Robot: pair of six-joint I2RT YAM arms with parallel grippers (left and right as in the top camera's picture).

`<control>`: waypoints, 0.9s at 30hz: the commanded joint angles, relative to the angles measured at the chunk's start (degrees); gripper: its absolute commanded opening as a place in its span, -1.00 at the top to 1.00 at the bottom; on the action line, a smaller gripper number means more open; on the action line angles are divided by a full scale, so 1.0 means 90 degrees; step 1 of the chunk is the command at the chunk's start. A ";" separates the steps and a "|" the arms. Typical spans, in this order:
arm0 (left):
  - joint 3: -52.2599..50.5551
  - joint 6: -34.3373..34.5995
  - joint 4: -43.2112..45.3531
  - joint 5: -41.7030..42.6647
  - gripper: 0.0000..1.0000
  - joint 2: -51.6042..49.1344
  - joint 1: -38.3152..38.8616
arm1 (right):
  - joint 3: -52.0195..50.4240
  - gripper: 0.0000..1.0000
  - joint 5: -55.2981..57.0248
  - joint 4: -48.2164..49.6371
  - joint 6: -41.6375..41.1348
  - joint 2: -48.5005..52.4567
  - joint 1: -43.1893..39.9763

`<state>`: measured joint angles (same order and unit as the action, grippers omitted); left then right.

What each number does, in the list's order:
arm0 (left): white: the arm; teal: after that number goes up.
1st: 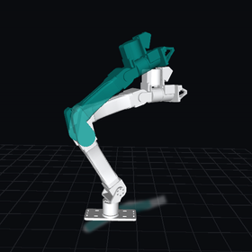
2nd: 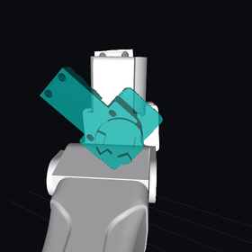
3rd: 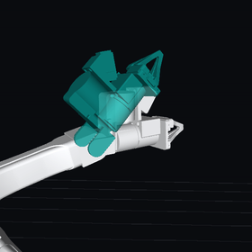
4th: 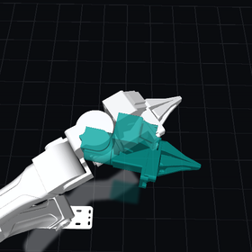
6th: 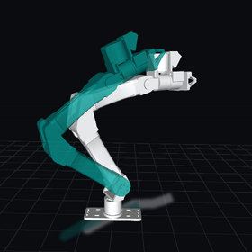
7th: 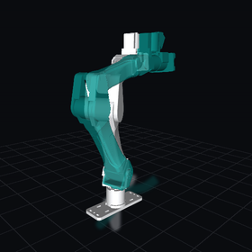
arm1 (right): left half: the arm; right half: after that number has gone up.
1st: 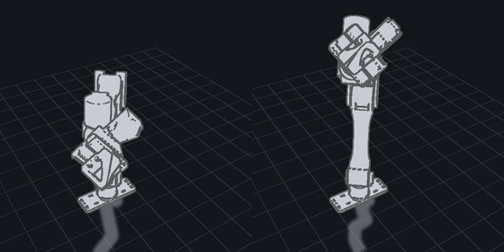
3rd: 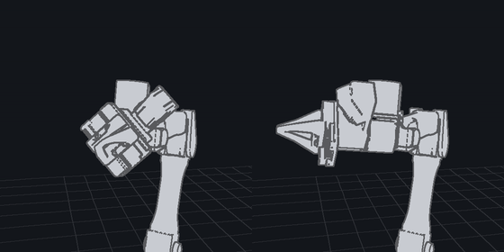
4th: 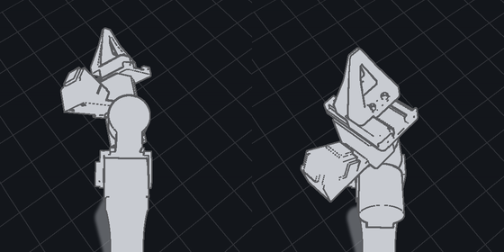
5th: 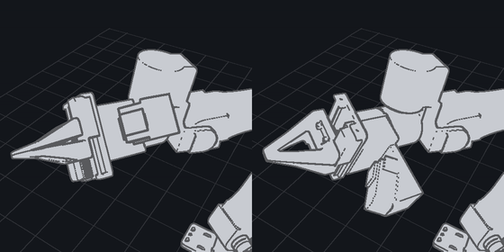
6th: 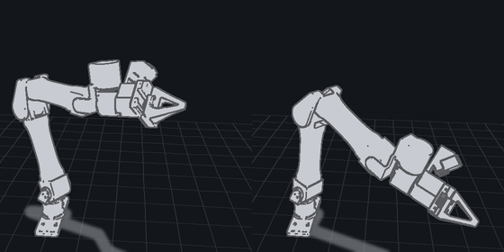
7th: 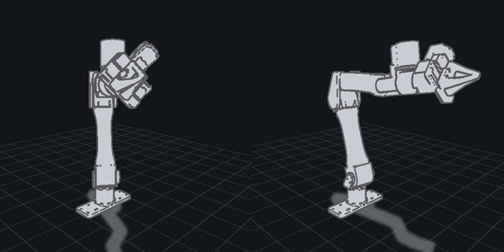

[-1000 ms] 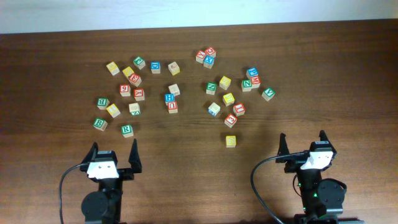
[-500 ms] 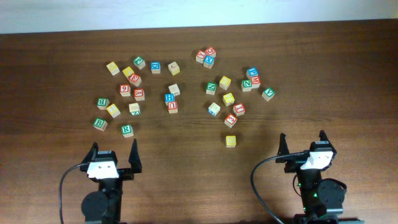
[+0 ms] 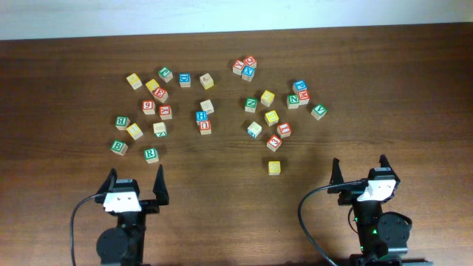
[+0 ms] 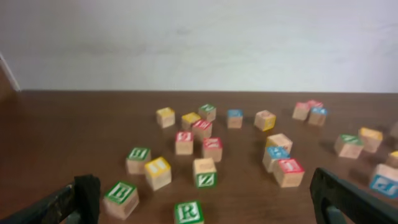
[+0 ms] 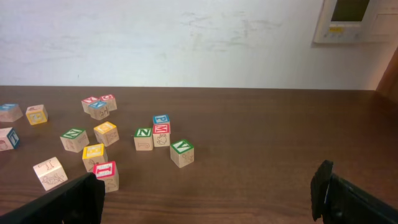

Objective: Spell out RSS

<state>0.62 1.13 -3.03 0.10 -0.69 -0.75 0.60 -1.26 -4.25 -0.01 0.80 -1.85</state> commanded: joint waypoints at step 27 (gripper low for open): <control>0.6399 -0.0034 -0.2297 0.5238 -0.98 -0.3990 0.0027 | -0.0032 -0.97 0.0100 -0.0036 -0.0024 -0.0066 -0.0049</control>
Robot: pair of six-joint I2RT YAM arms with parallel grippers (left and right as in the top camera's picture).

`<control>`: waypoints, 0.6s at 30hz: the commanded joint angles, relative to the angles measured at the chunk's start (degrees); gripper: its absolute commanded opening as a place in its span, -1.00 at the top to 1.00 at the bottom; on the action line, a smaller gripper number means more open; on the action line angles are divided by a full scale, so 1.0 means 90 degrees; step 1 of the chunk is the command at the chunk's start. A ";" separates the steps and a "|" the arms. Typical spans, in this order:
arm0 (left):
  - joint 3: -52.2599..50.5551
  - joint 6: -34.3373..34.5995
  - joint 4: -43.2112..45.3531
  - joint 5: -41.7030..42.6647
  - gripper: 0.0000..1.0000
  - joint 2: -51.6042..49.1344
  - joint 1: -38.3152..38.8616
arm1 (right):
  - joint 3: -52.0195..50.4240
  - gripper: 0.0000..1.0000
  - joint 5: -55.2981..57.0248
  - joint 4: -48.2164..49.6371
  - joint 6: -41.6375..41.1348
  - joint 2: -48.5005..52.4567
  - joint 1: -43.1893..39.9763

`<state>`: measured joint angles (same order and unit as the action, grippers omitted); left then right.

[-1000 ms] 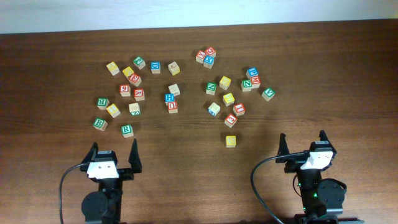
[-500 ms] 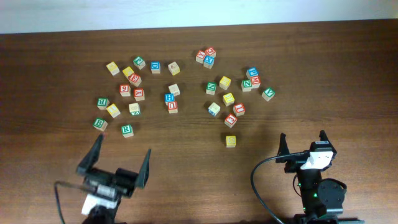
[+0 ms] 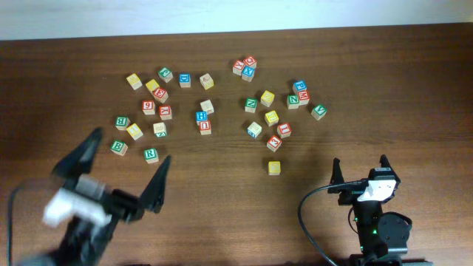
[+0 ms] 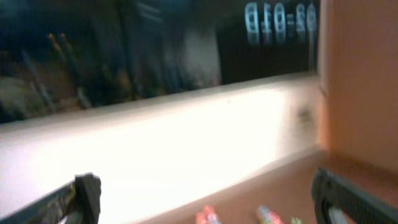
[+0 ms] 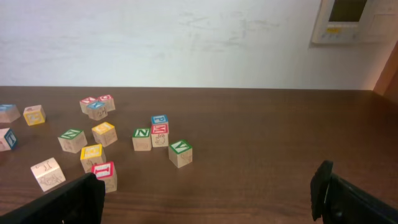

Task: Spell out RSS
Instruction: 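Raise the left arm and reach toward the green R block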

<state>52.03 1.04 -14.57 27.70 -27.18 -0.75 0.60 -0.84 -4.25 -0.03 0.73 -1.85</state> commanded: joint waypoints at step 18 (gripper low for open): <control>0.1647 0.1212 -0.4323 0.0736 -0.98 -0.4481 0.0328 | -0.0032 -0.97 0.0053 -0.0036 -0.0022 -0.0058 -0.0049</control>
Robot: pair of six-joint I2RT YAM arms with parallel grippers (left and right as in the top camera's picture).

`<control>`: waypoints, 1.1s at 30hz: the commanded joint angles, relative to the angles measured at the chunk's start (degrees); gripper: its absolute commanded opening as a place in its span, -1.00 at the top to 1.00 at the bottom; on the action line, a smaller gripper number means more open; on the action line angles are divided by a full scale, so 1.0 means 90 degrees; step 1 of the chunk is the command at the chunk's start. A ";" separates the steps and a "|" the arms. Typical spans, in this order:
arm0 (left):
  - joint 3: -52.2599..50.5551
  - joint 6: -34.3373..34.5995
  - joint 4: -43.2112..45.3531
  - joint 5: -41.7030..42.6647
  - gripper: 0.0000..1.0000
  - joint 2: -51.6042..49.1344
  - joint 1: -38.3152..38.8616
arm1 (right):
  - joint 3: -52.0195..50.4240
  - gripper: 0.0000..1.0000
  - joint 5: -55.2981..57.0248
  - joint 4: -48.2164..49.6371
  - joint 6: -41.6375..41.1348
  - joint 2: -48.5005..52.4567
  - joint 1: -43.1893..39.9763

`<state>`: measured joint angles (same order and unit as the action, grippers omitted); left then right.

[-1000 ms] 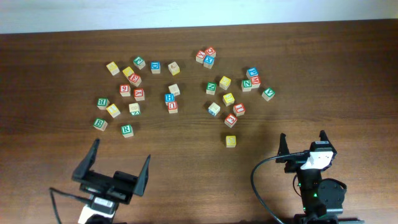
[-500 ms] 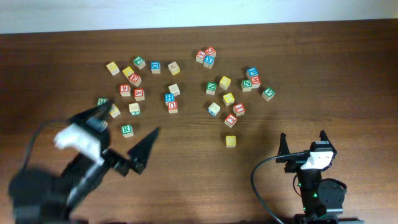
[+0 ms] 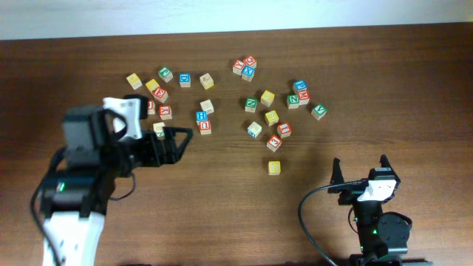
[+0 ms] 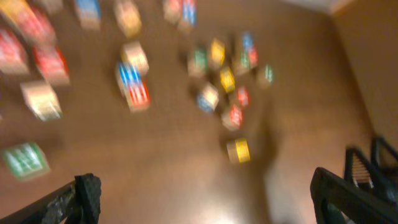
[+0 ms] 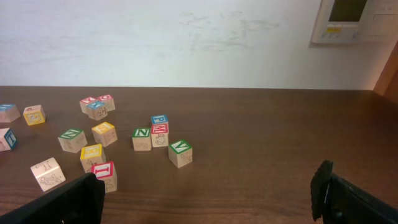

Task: Spell out RSS
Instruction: 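Raise the left arm and reach toward the green R block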

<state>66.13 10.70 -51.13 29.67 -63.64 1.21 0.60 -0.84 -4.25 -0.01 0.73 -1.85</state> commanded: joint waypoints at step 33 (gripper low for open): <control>0.1299 0.0629 -0.0933 -0.3099 -0.71 -0.5299 -0.0554 | -0.0032 -0.97 0.0053 -0.0036 -0.0024 -0.0058 -0.0049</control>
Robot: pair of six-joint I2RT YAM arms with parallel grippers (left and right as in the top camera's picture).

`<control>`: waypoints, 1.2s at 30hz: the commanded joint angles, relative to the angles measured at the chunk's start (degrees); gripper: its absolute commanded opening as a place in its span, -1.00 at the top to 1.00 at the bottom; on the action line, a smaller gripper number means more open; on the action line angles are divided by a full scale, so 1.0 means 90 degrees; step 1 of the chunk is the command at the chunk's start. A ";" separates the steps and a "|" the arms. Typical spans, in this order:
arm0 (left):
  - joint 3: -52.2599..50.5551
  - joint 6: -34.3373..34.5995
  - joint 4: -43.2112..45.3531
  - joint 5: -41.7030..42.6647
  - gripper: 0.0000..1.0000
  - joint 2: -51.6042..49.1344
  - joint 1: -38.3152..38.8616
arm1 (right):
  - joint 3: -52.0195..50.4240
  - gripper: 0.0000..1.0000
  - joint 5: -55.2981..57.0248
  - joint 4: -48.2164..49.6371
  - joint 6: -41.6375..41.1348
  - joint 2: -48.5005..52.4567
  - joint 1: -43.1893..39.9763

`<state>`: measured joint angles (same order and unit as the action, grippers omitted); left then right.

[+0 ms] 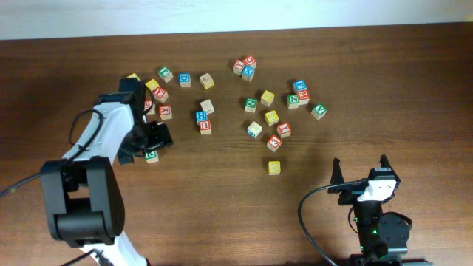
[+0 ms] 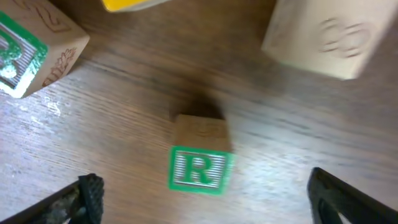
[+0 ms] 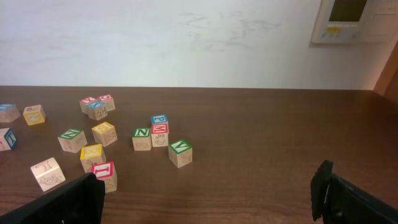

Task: Spell out RSS
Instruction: 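Raise the left arm and reach toward the green R block, then lower the left gripper and grasp the green R block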

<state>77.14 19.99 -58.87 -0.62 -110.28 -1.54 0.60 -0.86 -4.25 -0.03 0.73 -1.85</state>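
A wooden block with a green R [image 2: 200,168] lies on the brown table [image 2: 124,137], directly below my left gripper [image 2: 204,208]. That gripper is open, its two dark fingertips [image 2: 87,198] standing wide on either side of the block without touching it. From overhead the R block [image 1: 151,156] sits at the near edge of the left cluster, with the left gripper [image 1: 148,145] over it. My right gripper [image 1: 361,174] rests open near the front right, and in its own view the right gripper [image 3: 205,202] holds nothing. No S block can be read.
Close to the R block are a green-lettered block [image 2: 25,56], a plain-faced block [image 2: 326,34] and a yellow one [image 2: 127,4]. Several more letter blocks are scattered across the table's middle [image 1: 255,129]. A lone yellow block [image 1: 274,168] lies nearest the right arm.
My left arm has moved from high above the table, slightly right of the left cluster, down low over the R block. It is still open. The right arm has not moved.
Both grippers first rested open at the front edge. The left arm then rose, its camera facing away from the table, and afterwards looked down at the blocks from high up. Now it hangs low, open around the R block. The right arm stayed parked.
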 commanded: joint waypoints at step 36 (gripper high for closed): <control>-0.0352 -0.0709 0.0597 0.0362 0.09 -0.0308 -0.0209 | -0.0032 -0.97 0.0056 -0.0036 -0.0022 -0.0058 -0.0049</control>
<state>74.24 13.91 -52.84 3.01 -112.64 -3.29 0.60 -0.84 -4.25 -0.01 0.73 -1.85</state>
